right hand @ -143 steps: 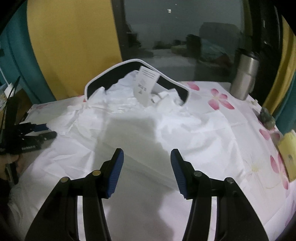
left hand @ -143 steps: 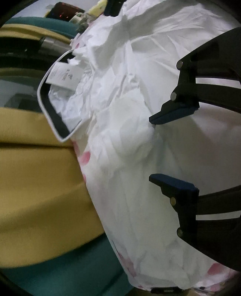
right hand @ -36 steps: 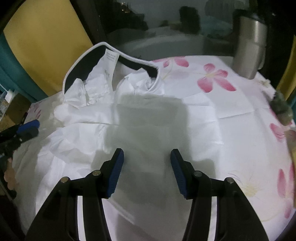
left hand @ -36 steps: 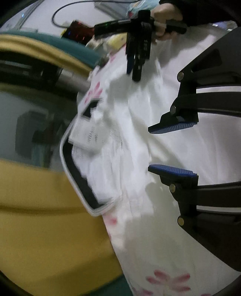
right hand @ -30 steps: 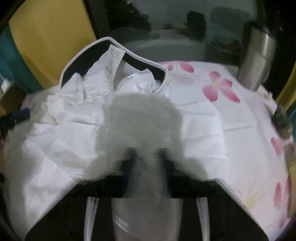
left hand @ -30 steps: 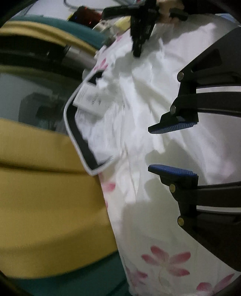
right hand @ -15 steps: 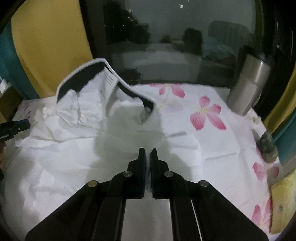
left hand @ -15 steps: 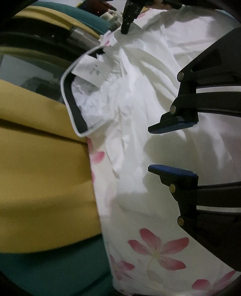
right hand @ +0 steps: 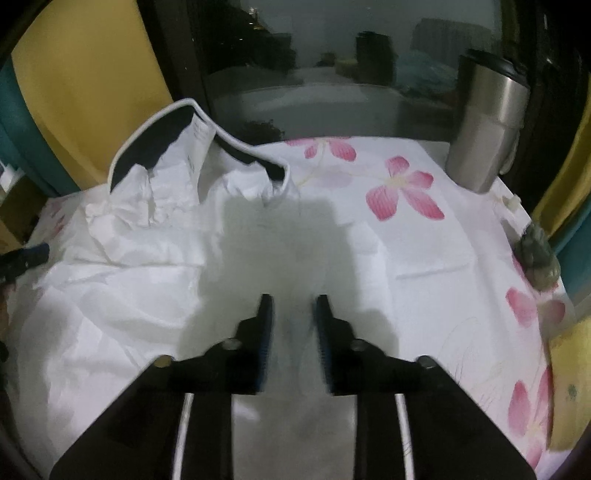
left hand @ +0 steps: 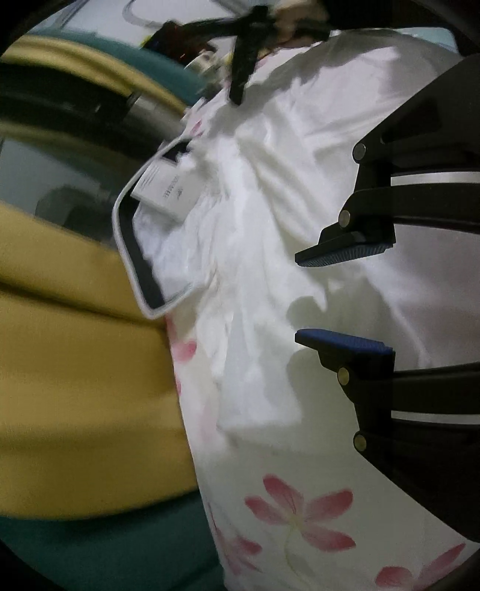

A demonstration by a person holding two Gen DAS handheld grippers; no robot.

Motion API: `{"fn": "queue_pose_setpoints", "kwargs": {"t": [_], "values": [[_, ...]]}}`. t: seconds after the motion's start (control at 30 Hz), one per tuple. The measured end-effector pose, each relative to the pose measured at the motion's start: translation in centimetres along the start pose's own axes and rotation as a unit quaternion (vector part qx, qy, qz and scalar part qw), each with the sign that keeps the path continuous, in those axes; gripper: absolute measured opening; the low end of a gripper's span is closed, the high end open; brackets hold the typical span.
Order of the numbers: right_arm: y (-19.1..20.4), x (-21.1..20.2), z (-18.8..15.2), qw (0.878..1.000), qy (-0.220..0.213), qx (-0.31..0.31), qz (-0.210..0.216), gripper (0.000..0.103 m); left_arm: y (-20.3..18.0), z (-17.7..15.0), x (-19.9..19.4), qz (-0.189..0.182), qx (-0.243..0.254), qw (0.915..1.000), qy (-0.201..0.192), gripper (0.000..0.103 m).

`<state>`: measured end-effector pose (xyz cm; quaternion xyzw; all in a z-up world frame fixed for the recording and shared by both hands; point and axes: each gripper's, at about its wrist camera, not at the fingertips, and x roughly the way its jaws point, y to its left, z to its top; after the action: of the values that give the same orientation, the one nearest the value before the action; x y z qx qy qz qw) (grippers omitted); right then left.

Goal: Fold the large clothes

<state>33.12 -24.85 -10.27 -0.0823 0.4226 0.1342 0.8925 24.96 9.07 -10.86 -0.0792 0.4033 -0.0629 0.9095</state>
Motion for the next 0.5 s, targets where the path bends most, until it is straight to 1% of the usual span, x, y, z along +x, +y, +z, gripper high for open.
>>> {"fn": "queue_pose_setpoints", "kwargs": {"t": [0.03, 0.07, 0.13, 0.2, 0.23, 0.27, 0.3, 0.33, 0.47, 0.5], "values": [[-0.1, 0.1, 0.3, 1.0, 0.002, -0.001, 0.007, 0.048, -0.3, -0.2, 0.3, -0.002, 0.007, 0.9999, 0.007, 0.037], [-0.3, 0.2, 0.7, 1.0, 0.003, -0.002, 0.014, 0.051, -0.5, -0.4, 0.9, -0.003, 0.012, 0.9997, 0.019, 0.037], [-0.3, 1.1, 1.3, 0.999, 0.027, -0.01, 0.045, 0.051, -0.6, -0.9, 2.0, -0.011, 0.013, 0.999, 0.041, 0.037], [0.0, 2.0, 1.3, 0.997, 0.045, -0.022, 0.064, 0.049, -0.8, -1.4, 2.3, -0.011, 0.022, 0.9986, 0.046, 0.037], [0.1, 2.4, 1.3, 0.996, 0.05, -0.026, 0.067, 0.041, -0.9, -1.5, 2.6, -0.012, 0.027, 0.9984, 0.047, 0.036], [0.3, 2.8, 1.3, 0.995, 0.058, -0.032, 0.073, 0.007, -0.9, -1.5, 2.6, -0.01, 0.032, 0.9984, 0.045, 0.022], [0.7, 3.1, 1.3, 0.995, 0.066, -0.044, 0.067, 0.003, -0.8, -1.4, 2.6, -0.01, 0.033, 0.9984, 0.044, 0.011], [1.0, 2.8, 1.3, 0.995, 0.059, -0.051, 0.058, 0.003, -0.8, -1.3, 2.4, -0.014, 0.034, 0.9984, 0.043, 0.004], [1.9, 0.1, 3.5, 0.996, -0.006, -0.081, 0.035, 0.003, -1.1, 0.0, 0.5, -0.01, 0.045, 0.9989, 0.0, 0.003], [2.2, -0.8, 4.4, 0.995, -0.03, -0.091, 0.026, 0.003, -1.1, 0.4, 0.1, -0.01, 0.044, 0.999, -0.007, 0.003]]}}
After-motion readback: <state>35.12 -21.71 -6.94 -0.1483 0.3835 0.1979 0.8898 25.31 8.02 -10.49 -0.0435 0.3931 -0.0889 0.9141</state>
